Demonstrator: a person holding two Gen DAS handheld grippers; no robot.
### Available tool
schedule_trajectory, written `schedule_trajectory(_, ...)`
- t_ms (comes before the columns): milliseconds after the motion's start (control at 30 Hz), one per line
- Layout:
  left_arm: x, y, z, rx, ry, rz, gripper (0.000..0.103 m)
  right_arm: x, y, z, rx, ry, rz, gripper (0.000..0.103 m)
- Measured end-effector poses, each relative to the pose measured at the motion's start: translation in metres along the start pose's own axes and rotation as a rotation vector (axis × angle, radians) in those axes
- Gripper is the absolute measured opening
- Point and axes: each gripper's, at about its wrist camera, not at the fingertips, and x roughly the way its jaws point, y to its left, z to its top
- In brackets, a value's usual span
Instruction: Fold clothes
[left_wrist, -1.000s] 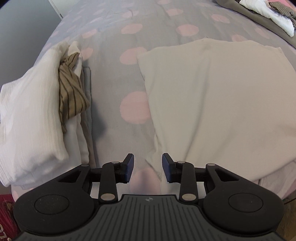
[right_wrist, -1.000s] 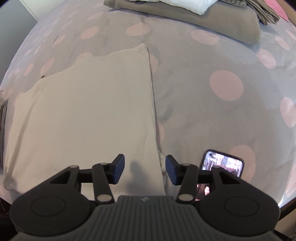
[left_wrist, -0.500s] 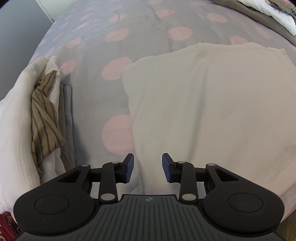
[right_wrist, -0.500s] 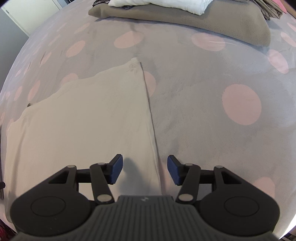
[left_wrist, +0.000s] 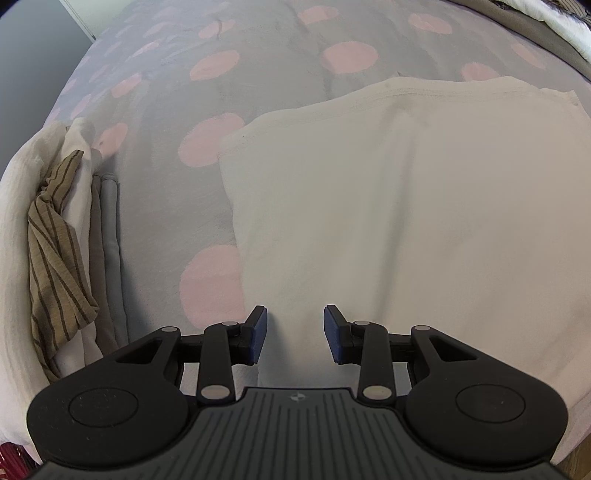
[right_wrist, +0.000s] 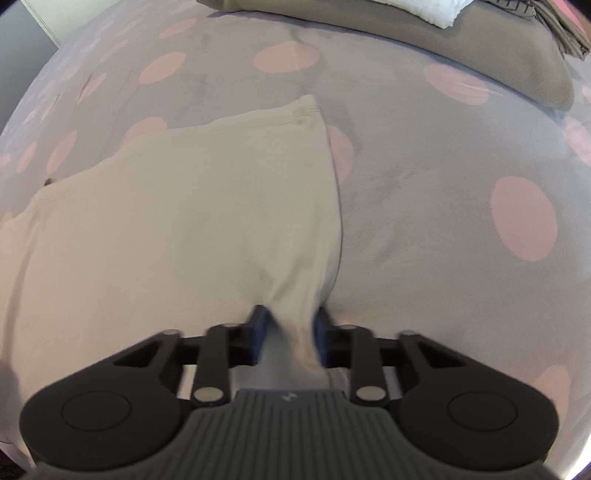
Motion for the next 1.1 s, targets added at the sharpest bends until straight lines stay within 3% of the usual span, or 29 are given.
schedule_trajectory(67, -0.001, 0.000, 0.000, 0.001, -0.003, 0.000, 0.032, -0.002, 0.003, 0.000, 0.007, 0.003, 0.002, 0.009)
schedule_trajectory(333, -0.010, 0.008, -0.004, -0.035, -0.029, -0.007, 0.032, -0.037, 0.021, 0.004, 0.057, -0.027, 0.090, 0.008)
schedule_trajectory(700, -0.021, 0.024, -0.011, -0.083, -0.061, -0.030, 0.032, -0.097, 0.113, 0.008, -0.033, -0.098, 0.268, 0.008)
schedule_trajectory(1100, -0.029, 0.047, -0.017, -0.131, -0.094, -0.065, 0.032, -0.090, 0.236, 0.003, -0.191, -0.052, 0.405, 0.008)
